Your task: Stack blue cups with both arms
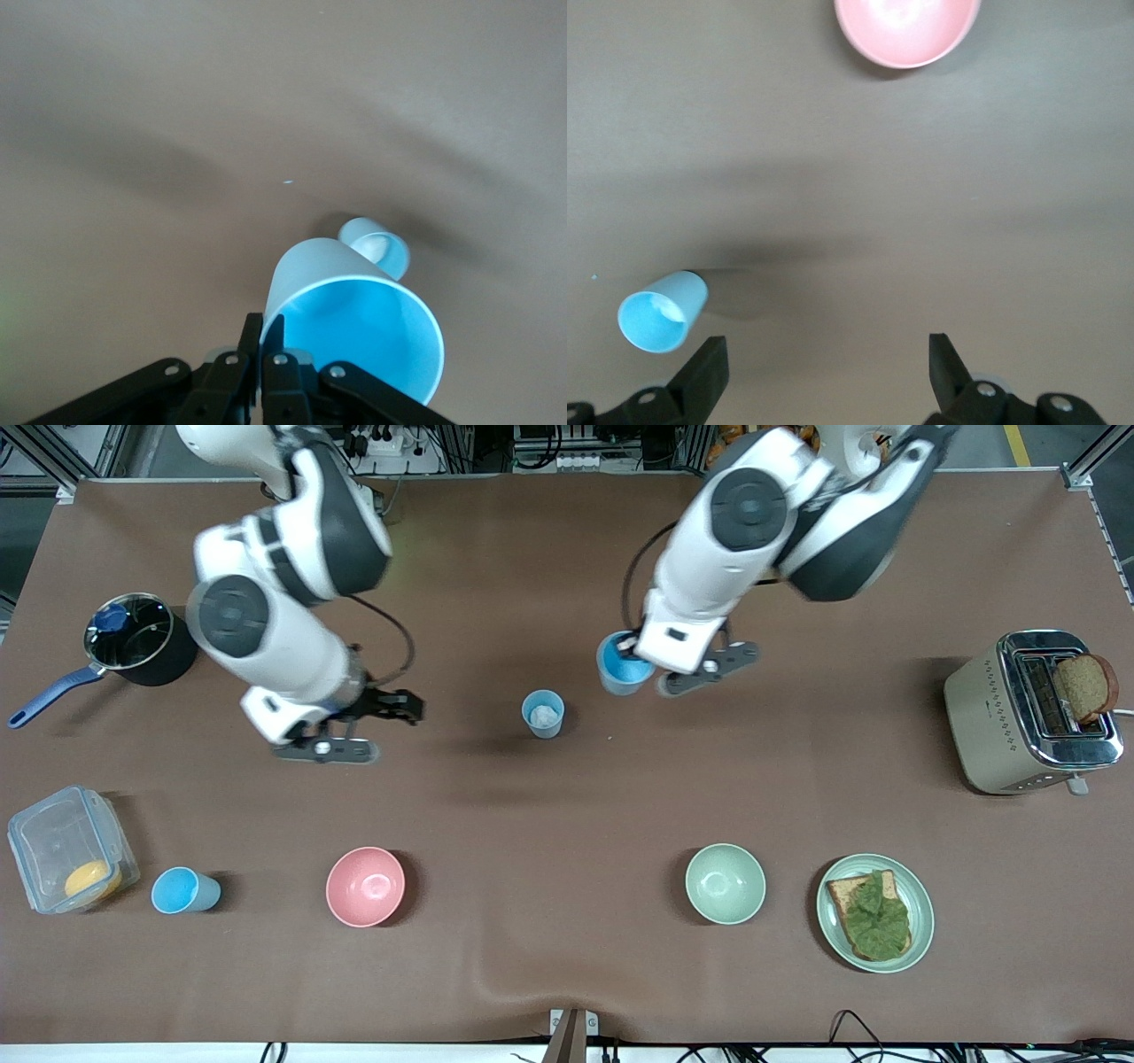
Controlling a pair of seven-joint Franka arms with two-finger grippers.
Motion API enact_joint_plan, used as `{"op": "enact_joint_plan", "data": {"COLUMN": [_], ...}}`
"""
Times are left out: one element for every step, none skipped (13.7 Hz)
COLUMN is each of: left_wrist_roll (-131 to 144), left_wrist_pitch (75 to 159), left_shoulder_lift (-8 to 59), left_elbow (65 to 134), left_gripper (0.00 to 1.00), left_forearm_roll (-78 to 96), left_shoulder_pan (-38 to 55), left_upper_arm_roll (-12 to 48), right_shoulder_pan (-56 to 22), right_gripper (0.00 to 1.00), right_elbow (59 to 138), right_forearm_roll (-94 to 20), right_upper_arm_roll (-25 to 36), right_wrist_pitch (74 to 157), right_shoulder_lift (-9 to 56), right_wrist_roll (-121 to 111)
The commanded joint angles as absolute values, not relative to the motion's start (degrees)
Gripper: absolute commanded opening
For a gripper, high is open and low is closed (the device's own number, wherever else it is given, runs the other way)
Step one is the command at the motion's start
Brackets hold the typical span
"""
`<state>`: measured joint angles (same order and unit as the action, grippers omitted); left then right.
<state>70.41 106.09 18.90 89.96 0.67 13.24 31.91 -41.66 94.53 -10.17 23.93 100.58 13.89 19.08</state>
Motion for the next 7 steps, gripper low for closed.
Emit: {"op": "enact_joint_plan", "data": {"left_wrist_roll": [80.4,82.0,83.0,83.8,84.7,85.5,86.0], "left_wrist_pitch": [108.2,109.3,110.4,111.3,112.8,114.2,115.6], "left_shoulder_lift": [26.7,28.0,29.5,30.7,32.0,33.2,34.3], "left_elbow": [84.2,84.2,84.3,84.3,84.3,84.4,84.5], "left_gripper": [0.0,0.0,0.0,0.0,0.0,0.0,0.0], "left_forearm_roll": [-5.3,-6.8,-7.8,-8.6,-9.5,-10.4,-10.9], "left_shoulder_pan": [19.4,21.0,22.4,23.6,24.5,25.2,25.5], "left_upper_arm_roll": [31.6,31.6,31.6,31.6,31.6,31.6,31.6], "right_shoulder_pan": [-41.6,-41.6,-41.6,-41.0,-40.1,-38.3,-35.7], "right_gripper": [1.0,1.0,1.0,1.0,1.0,1.0,1.0], "right_elbow": [92.0,89.1,86.7,85.6,85.4,85.4,85.6], "right_forearm_roll": [-9.6,-9.6,-9.6,-9.6,-9.5,-9.8,-10.3], "right_upper_arm_roll": [29.1,31.3,32.9,34.1,34.4,34.2,32.4], "right_wrist_pitch": [93.6,90.1,86.9,85.2,85.2,85.1,84.8], "right_shoulder_lift": [10.6,10.6,11.1,11.2,11.2,11.1,10.7], "right_wrist_roll": [11.5,10.3,11.2,11.1,10.6,10.2,11.2]}}
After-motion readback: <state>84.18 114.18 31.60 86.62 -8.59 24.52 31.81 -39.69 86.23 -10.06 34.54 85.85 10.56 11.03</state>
